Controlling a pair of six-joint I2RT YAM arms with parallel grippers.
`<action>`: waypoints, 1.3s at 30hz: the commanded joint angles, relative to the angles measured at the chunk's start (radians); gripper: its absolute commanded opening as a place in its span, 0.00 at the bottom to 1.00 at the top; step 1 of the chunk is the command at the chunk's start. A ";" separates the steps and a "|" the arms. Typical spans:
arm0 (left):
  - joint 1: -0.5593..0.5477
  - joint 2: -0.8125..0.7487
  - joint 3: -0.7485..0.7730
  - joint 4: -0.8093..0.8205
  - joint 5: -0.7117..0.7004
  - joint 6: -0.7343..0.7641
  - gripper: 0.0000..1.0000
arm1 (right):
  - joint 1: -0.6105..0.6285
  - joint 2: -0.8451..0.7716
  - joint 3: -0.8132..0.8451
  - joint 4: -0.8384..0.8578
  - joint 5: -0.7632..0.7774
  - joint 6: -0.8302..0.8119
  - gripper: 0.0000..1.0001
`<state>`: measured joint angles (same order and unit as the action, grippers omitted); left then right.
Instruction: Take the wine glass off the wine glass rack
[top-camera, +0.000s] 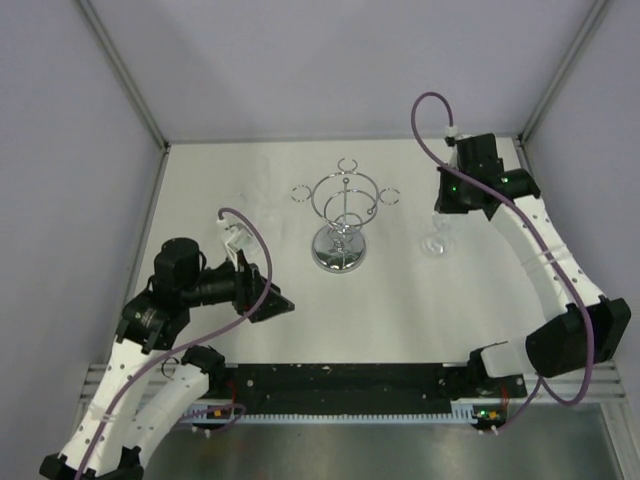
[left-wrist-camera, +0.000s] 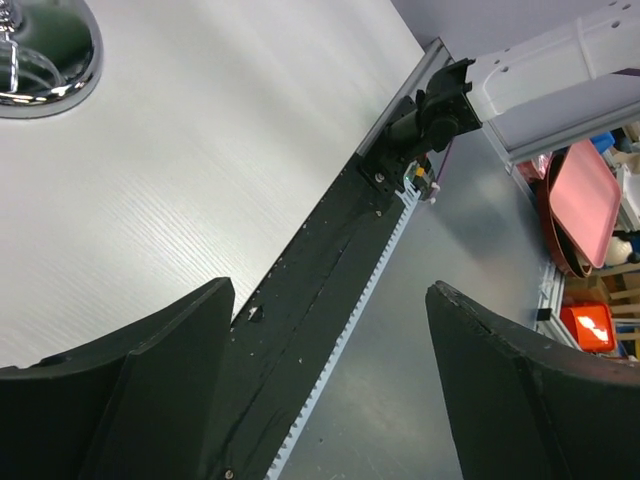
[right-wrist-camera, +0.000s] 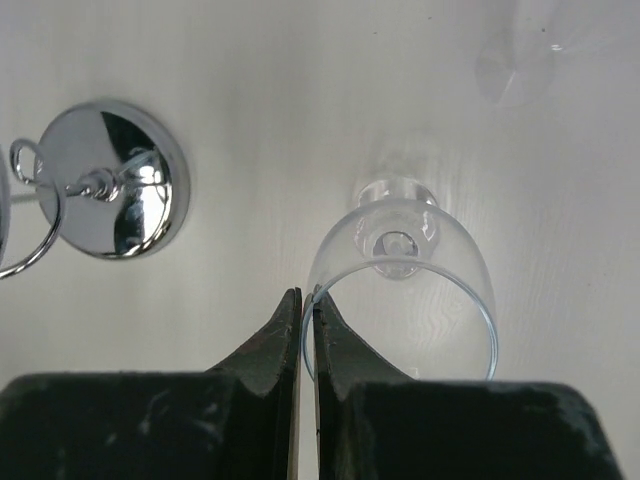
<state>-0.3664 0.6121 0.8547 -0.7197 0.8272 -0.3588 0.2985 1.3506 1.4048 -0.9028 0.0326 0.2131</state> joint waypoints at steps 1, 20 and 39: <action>0.004 -0.025 0.014 0.005 -0.017 0.007 0.89 | -0.079 0.060 0.114 0.085 -0.002 0.019 0.00; 0.004 -0.031 0.004 -0.023 -0.039 -0.002 0.95 | -0.082 0.216 0.132 0.166 -0.062 0.048 0.00; 0.004 -0.023 -0.005 -0.021 -0.036 0.001 0.95 | -0.082 0.234 0.123 0.174 -0.076 0.035 0.15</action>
<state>-0.3664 0.5854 0.8543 -0.7650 0.7914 -0.3641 0.2138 1.5879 1.5127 -0.7849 -0.0357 0.2474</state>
